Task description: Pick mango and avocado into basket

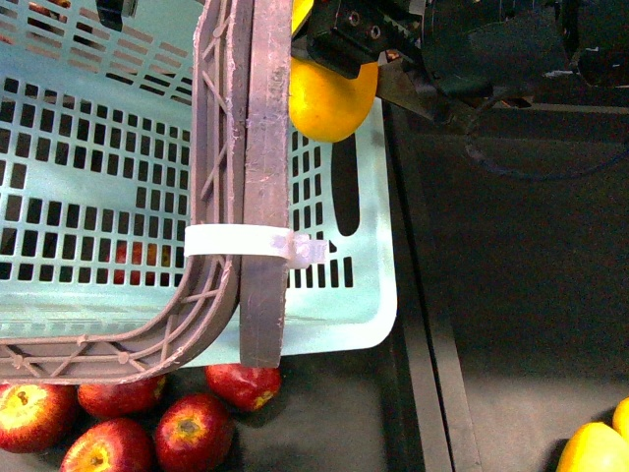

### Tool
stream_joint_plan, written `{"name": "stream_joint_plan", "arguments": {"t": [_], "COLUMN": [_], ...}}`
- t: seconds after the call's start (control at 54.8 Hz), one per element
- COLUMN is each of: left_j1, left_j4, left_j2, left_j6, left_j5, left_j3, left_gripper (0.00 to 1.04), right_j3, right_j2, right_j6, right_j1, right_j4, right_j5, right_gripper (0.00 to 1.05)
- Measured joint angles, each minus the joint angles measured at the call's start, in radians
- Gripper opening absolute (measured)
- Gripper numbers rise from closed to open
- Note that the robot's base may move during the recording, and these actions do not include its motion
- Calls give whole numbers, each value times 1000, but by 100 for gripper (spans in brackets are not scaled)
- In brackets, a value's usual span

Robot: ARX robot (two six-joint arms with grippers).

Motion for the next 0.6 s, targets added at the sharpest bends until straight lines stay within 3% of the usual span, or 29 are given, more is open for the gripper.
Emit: {"name": "stream_joint_plan", "arguments": {"t": [0.347,0.602], "left_j1": [3,-11], "left_j4": [-2,0], "left_j2": [6,2], "left_j6": [30,-9], "left_j5": [-18,29], "left_j3": [-12,-5], "left_gripper": [7,7], "right_j3": [-11,-55], "right_j2": [33,31], "right_j6": [25,-26], "right_j1": [0,-11], "right_j4": [-2,-14], "right_j5": [18,38], "right_gripper": [57,57]}}
